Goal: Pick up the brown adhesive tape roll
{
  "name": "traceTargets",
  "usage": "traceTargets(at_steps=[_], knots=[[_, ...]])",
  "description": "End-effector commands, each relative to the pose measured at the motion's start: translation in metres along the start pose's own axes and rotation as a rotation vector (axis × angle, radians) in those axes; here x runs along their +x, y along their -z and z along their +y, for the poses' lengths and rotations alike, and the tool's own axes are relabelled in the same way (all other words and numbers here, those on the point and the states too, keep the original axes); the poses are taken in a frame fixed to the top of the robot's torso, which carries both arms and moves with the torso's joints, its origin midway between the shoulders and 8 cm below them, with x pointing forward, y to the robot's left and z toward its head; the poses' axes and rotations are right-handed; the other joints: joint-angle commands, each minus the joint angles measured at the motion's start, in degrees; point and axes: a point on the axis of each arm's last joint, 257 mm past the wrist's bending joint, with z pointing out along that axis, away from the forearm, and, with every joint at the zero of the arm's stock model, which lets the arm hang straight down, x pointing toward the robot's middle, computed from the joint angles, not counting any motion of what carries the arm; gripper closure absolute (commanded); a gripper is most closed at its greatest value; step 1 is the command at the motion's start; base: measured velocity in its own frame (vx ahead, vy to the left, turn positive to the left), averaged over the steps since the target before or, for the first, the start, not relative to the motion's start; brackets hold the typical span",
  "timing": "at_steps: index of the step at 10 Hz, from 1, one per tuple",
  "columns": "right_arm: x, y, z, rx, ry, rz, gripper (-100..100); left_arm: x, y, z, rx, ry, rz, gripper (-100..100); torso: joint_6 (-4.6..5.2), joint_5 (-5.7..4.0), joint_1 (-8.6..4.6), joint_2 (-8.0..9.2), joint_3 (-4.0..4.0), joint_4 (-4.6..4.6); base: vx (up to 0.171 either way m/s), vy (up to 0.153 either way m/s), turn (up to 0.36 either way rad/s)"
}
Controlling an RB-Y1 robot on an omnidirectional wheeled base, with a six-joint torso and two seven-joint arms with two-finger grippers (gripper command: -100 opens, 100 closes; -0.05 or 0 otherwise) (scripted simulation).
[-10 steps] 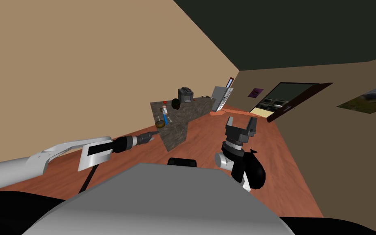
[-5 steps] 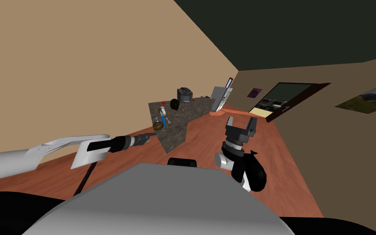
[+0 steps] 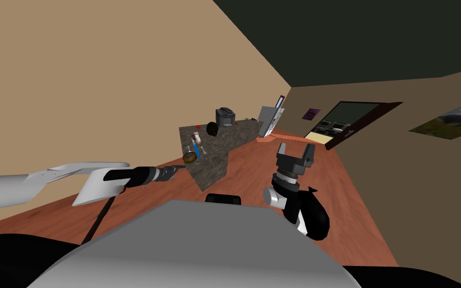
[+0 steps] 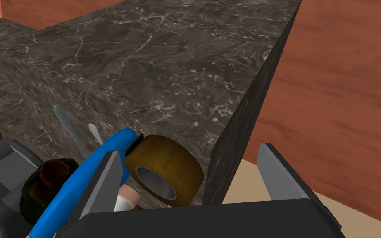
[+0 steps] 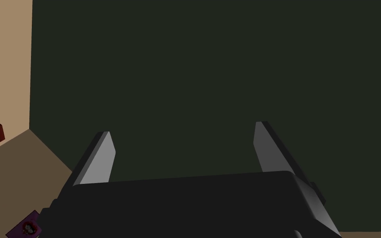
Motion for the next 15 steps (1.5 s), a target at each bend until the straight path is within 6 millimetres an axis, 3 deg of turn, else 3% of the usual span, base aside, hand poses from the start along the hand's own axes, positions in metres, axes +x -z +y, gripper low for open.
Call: traceTargets(at_steps=[1, 2, 5, 6, 7, 10, 13, 14, 15], knots=[[0.0, 0.0, 0.0, 0.0, 0.0, 0.0, 0, -0.007, 0.003, 0.01, -0.043, 0.023, -0.009, -100, 0.0, 0.0, 0.0, 0.0, 0.0, 0.0, 0.099, -0.024, -0.008], [0.0, 0.0, 0.0, 0.0, 0.0, 0.0, 0, -0.013, 0.008, 0.029, -0.107, 0.054, -0.02, -100, 0.0, 0.0, 0.0, 0.04, 0.01, 0.0, 0.114, -0.031, -0.026], [0.0, 0.0, 0.0, 0.0, 0.0, 0.0, 0, -0.014, 0.01, 0.03, -0.115, 0.061, -0.021, -100, -0.01, 0.01, 0.05, 0.2, 0.1, 0.04, 0.049, -0.009, -0.001], [0.0, 0.0, 0.0, 0.0, 0.0, 0.0, 0, -0.021, 0.017, 0.047, -0.18, 0.086, -0.036, -100, -0.01, 0.03, 0.09, 0.36, 0.2, 0.08, 0.051, -0.023, -0.025], [0.0, 0.0, 0.0, 0.0, 0.0, 0.0, 0, -0.021, 0.017, 0.048, -0.18, 0.098, -0.036, -100, -0.01, 0.01, 0.01, 0.28, 0.16, 0.07, 0.089, -0.025, -0.006], [0.0, 0.0, 0.0, 0.0, 0.0, 0.0, 0, -0.033, 0.033, 0.079, -0.297, 0.151, -0.067, -100, 0.0, 0.01, 0.01, -0.02, -0.02, -0.01, 0.133, -0.021, -0.014], [0.0, 0.0, 0.0, 0.0, 0.0, 0.0, 0, -0.031, 0.033, 0.08, -0.297, 0.176, -0.067, -100, -0.01, 0.03, 0.06, 0.22, 0.11, 0.04, 0.048, -0.007, -0.002], [0.0, 0.0, 0.0, 0.0, 0.0, 0.0, 0, -0.035, 0.041, 0.094, -0.348, 0.205, -0.082, -100, -0.01, 0.03, 0.08, 0.4, 0.22, 0.08, 0.063, -0.014, -0.02], [0.0, 0.0, 0.0, 0.0, 0.0, 0.0, 0, -0.035, 0.041, 0.094, -0.348, 0.216, -0.082, -100, -0.01, 0.02, 0.05, 0.27, 0.16, 0.07, 0.088, -0.016, -0.004]])
